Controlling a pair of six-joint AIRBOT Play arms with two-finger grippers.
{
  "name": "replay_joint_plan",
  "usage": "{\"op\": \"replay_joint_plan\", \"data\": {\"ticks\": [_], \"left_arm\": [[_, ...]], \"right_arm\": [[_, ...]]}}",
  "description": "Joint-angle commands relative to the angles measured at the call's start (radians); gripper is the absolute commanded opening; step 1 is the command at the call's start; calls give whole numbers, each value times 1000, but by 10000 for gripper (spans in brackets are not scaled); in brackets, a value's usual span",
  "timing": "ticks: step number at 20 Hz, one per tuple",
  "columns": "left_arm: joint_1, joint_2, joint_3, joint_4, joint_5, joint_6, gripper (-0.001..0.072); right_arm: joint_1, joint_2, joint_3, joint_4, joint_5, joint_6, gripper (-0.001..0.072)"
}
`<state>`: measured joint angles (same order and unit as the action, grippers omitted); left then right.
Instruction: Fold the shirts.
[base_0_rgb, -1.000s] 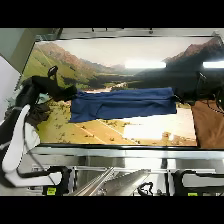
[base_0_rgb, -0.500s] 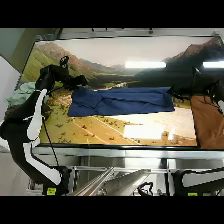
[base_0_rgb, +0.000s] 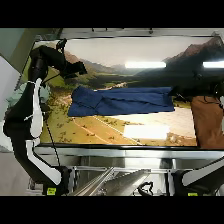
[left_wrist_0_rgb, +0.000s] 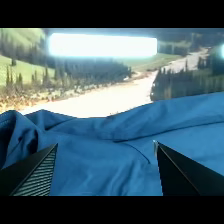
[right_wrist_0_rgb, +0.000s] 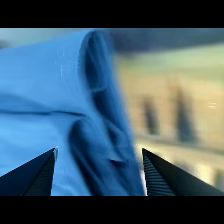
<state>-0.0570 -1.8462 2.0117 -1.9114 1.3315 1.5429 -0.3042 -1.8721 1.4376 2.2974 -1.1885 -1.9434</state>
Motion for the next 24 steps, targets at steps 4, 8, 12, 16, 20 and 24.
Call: {"op": "replay_joint_plan", "data": {"ticks": [4,8,12,16,20,24], "left_arm": [[-44,104,-20,-3,-57,1,586],[-151,117,-140,-3,-147,2,20],[-349,31,-219,-5,-308,0,18],[-546,-199,-132,-56,-457,1,18],[-627,-418,78,-226,-487,0,17],[-624,-444,52,-332,-478,-9,17]], "right_arm": [[32,-86,31,45,-84,-74,299],[31,-74,105,49,-114,-84,13],[31,72,253,53,-283,-24,13],[43,289,333,63,-439,74,14],[84,444,333,63,-487,163,14],[114,498,333,63,-488,188,14]]}}
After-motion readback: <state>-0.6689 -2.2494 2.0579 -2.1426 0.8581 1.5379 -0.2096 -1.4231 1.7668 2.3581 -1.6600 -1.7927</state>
